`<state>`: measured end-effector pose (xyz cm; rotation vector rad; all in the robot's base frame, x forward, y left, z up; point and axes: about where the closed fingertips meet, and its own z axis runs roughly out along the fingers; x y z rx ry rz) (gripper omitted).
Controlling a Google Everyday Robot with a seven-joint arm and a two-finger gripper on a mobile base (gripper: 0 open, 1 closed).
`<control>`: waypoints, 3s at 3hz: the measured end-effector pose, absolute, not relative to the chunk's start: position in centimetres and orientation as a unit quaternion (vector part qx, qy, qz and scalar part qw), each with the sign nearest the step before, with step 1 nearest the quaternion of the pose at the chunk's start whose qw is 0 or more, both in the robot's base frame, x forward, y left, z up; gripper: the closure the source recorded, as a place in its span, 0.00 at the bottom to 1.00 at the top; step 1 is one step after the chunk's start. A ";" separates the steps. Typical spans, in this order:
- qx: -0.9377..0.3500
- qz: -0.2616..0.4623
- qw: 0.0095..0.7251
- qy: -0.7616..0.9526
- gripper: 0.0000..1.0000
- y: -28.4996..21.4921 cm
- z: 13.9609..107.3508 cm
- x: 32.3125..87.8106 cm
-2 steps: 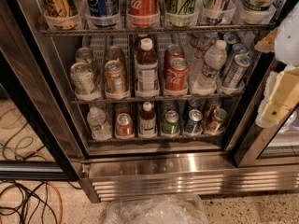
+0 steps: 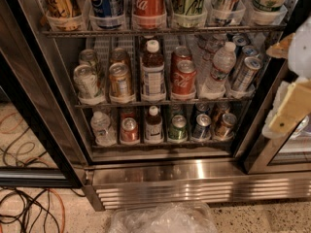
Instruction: Pick redbull can from middle shelf of fridge
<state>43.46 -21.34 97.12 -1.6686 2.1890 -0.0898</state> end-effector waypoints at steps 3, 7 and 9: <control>-0.548 0.017 0.330 0.768 0.00 -19.5 90.0 37.1; -0.377 0.092 0.486 0.783 0.00 -16.1 89.0 43.8; -0.292 0.115 0.548 0.775 0.00 -13.7 90.2 46.7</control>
Offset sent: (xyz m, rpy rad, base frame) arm -0.0190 0.0263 -0.0621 0.4959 -0.5439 -0.1400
